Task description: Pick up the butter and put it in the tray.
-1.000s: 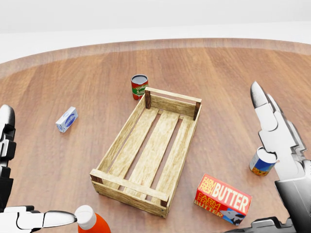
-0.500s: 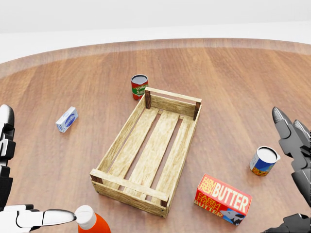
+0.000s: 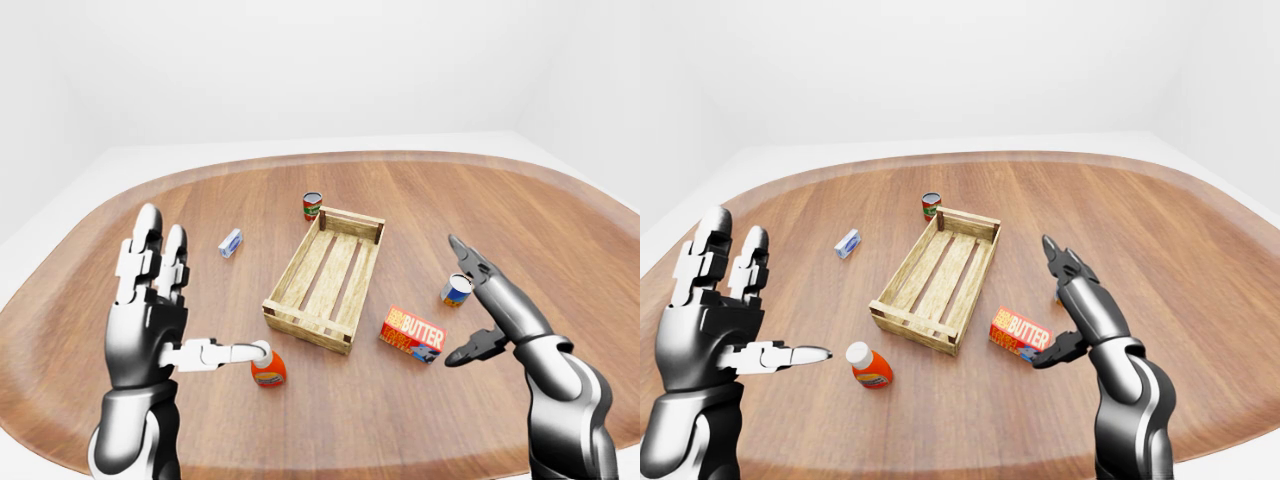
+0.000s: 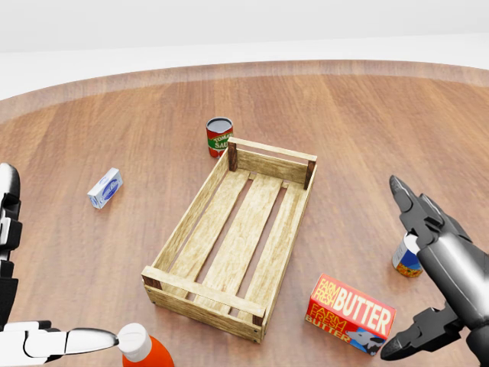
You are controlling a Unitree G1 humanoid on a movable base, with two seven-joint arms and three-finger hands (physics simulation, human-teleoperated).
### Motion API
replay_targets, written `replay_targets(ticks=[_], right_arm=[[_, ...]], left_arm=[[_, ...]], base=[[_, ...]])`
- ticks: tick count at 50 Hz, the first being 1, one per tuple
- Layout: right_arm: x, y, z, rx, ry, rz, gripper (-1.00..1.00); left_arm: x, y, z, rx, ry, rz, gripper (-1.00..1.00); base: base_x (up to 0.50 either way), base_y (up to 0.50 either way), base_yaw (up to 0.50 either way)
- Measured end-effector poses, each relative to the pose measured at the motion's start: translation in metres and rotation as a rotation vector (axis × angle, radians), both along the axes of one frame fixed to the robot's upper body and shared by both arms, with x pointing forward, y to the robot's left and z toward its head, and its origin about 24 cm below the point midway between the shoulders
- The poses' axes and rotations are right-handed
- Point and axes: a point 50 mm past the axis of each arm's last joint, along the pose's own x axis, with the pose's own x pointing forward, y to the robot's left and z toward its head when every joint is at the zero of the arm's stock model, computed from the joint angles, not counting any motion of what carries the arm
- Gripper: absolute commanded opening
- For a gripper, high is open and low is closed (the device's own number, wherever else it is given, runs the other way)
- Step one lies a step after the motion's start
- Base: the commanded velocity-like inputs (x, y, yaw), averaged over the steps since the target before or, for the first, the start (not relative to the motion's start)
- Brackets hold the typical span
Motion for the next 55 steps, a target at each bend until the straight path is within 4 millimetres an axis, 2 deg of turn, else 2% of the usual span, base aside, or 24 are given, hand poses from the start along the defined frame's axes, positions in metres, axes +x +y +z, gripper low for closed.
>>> replay_targets(ticks=[24, 55], right_arm=[[0.022, -0.002, -0.044, 0.044, 0.148, -0.005, 1.00], [0.033, -0.010, -0.095, 0.050, 0.330, -0.054, 1.00]], left_arm=[[0.001, 0.000, 0.000, 0.002, 0.002, 0.001, 1.00], [0.001, 0.001, 0.001, 0.003, -0.003, 0.004, 1.00]], base=[[0.00, 0.00, 0.00], [0.00, 0.00, 0.00]])
